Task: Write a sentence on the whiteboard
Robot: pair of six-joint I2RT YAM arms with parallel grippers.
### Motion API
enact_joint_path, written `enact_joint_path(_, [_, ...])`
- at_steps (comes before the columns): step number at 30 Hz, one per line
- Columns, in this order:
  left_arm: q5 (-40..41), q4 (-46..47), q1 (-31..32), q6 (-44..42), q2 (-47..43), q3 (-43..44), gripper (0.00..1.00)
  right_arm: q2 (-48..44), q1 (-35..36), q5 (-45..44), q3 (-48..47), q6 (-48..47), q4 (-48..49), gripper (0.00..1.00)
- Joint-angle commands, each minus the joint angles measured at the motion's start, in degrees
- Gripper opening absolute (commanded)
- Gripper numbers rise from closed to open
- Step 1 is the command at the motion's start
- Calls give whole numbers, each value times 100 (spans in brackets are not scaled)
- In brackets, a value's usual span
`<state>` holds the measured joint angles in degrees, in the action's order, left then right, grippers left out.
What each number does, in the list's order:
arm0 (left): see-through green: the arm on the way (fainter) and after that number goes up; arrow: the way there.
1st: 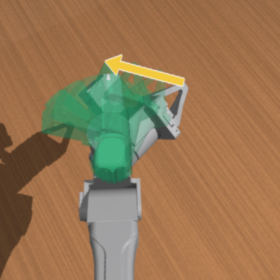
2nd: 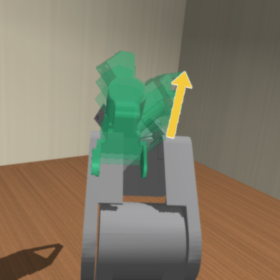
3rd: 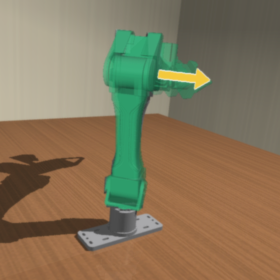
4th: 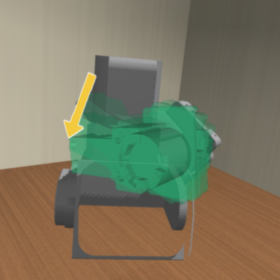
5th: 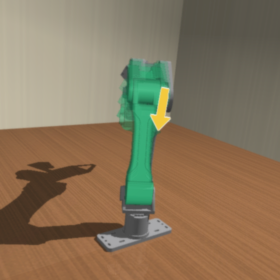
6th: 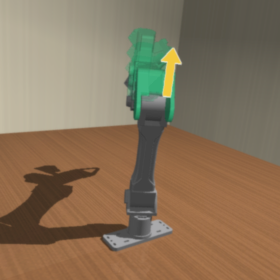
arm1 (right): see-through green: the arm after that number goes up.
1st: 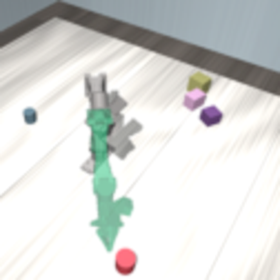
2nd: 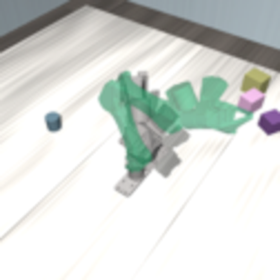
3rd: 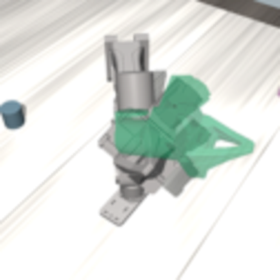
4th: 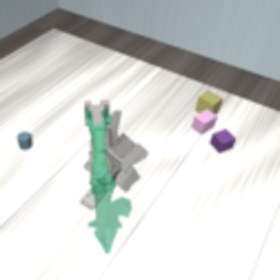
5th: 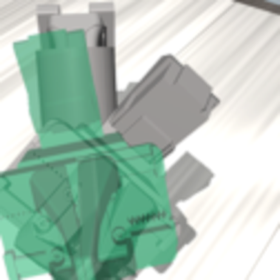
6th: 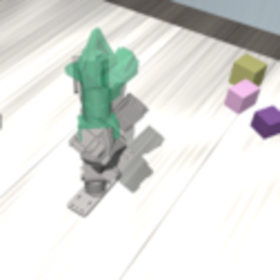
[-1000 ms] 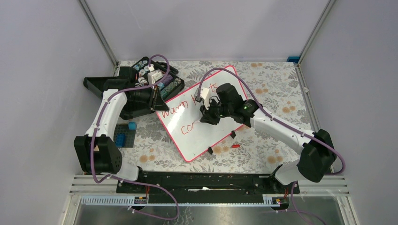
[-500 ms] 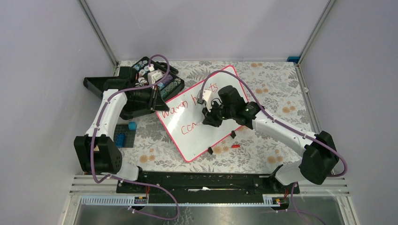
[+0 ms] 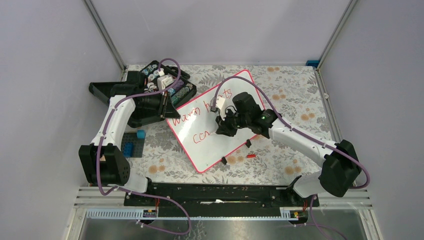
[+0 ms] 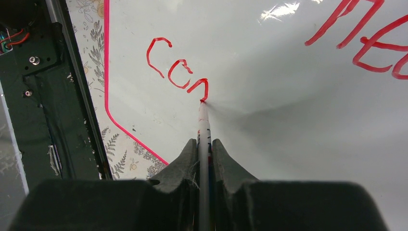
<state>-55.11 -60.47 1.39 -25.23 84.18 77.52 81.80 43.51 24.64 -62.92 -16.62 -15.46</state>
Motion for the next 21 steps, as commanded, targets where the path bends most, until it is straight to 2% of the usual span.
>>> enact_joint_path(1, [308,37,125,-263,108,-88,0,-105,34,-83,-54,-39,-2,0])
enact_joint_path(9, [299,43,133,-253,107,-54,0,-122,-191,50,-553,49,-99,0])
enact_joint_path(21, [310,36,134,-271,115,-61,0,88,-189,23,-565,-65,-99,0])
